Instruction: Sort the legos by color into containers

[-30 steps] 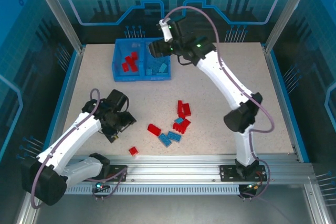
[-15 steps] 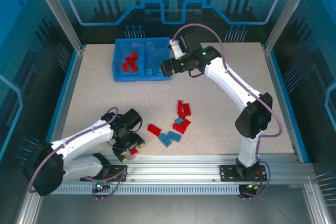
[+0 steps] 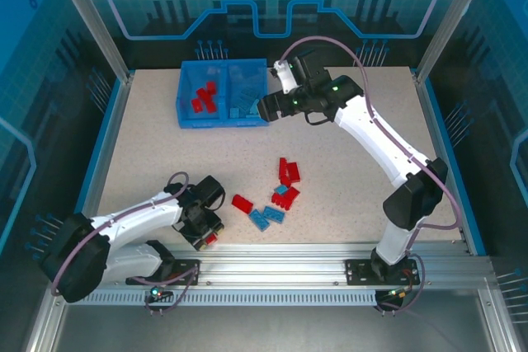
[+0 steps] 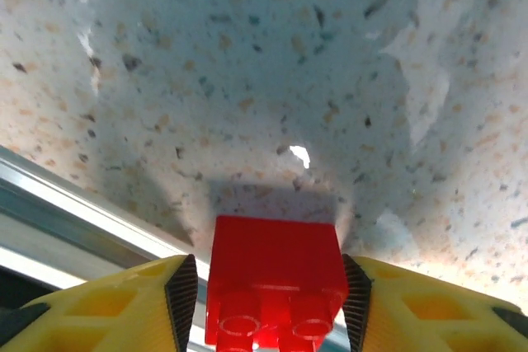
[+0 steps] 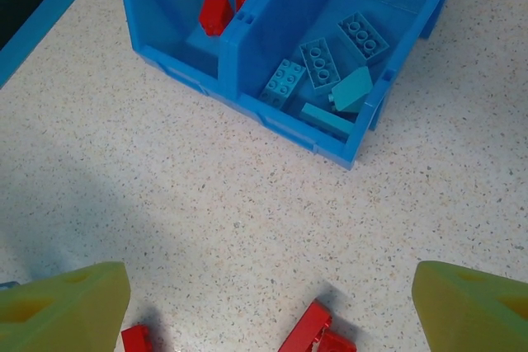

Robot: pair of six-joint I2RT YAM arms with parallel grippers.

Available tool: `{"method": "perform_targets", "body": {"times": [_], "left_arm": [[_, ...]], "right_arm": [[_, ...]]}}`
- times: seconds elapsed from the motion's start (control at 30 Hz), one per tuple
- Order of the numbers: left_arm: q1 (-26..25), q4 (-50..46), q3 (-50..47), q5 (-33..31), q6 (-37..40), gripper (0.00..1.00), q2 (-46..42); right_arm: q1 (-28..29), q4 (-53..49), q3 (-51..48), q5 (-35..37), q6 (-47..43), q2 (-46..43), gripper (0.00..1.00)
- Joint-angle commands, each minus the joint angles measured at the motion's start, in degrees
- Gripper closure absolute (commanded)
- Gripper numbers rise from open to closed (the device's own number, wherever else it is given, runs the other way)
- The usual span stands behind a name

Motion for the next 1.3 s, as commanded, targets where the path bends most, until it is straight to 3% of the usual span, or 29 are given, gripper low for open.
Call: {"method": "perform_targets", "body": {"times": [0.0, 0.1, 0.3, 0.53, 0.67, 0.8, 0.97, 1.27], "left_arm": [[-0.27, 0.29, 0.54, -2.86, 1.15, 0.55, 0.71], [-0.02, 0.56, 1.24, -3.5, 2.24, 0.64, 0.81], [2.07, -2.99, 7.02, -8.78, 6.42, 0.67, -1.09], [11.9, -3.93, 23.57, -15.81, 22.54, 0.67, 0.22], [19.92, -4.39, 37.01, -17.55, 34.99, 0.65, 8.8], [24.07, -4.12, 52.09, -21.34, 40.86, 0.65, 20.47], [27.31, -1.08, 68.2, -29.03, 44.51, 0.64, 36.26], [33.25, -0.61, 97.16, -26.06, 43.95, 0.61, 63.51]], "right_arm": [[-0.45, -1.92, -1.68, -2.82, 0.97, -2.5, 0.1], [-0.45, -1.82, -6.58, -9.55, 0.59, -5.95, 0.1], [0.93, 0.89, -23.07, -21.32, 4.94, -15.38, 0.1], [5.02, 7.96, -33.81, -18.24, 13.07, -21.48, 0.1], [5.53, 10.31, -34.69, -14.52, 14.84, -21.53, 0.1], [5.52, 10.25, -34.26, -10.92, 14.92, -21.21, 0.1], [5.52, 9.75, -33.82, -9.49, 14.8, -21.07, 0.1], [6.14, 8.75, -34.42, -7.37, 16.21, -23.85, 0.1]]}}
